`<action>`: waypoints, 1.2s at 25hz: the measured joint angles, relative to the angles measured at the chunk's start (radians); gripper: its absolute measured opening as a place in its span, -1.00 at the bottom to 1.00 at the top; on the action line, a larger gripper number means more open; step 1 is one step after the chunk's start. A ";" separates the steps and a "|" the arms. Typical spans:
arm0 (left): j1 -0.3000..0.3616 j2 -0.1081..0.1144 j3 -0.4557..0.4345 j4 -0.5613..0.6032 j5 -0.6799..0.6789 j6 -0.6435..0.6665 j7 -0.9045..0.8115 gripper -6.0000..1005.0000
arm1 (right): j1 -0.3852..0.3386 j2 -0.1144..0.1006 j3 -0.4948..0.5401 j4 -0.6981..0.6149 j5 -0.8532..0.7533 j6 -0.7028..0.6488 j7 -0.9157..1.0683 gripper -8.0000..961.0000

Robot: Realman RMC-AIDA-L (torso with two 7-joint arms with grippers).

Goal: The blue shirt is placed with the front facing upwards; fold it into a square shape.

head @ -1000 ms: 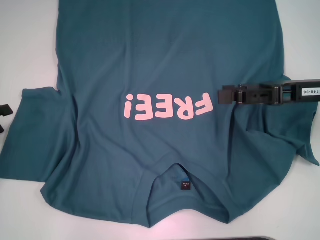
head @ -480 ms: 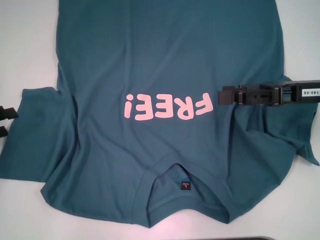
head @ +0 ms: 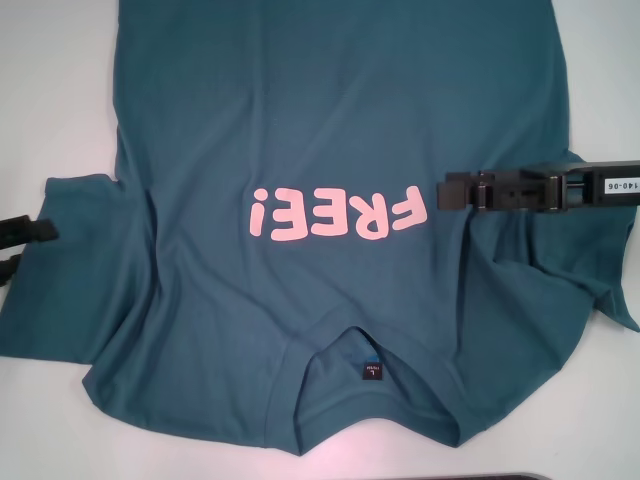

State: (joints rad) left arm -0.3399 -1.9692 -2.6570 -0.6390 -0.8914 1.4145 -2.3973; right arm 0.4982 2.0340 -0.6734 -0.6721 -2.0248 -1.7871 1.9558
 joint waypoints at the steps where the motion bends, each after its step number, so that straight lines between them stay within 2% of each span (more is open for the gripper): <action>1: -0.003 -0.003 0.005 0.000 0.000 0.000 0.000 0.43 | 0.001 0.000 0.000 0.000 0.000 0.000 0.000 0.86; 7: -0.037 -0.014 0.033 0.005 0.014 0.004 -0.016 0.44 | 0.003 0.000 0.000 -0.002 0.000 -0.002 0.000 0.86; 14: -0.038 -0.007 0.043 -0.025 0.020 0.063 -0.089 0.20 | -0.002 -0.003 0.007 -0.002 0.000 -0.006 0.000 0.86; 20: -0.033 -0.014 0.050 -0.041 0.020 0.068 -0.090 -0.26 | -0.003 -0.005 0.008 -0.001 0.000 -0.007 0.000 0.86; 30: -0.028 -0.009 0.035 -0.080 0.010 0.116 -0.091 -0.68 | -0.001 -0.005 0.005 0.002 0.000 -0.008 0.000 0.86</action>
State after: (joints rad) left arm -0.3675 -1.9783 -2.6223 -0.7188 -0.8817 1.5307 -2.4885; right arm 0.4975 2.0293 -0.6685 -0.6703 -2.0248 -1.7950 1.9558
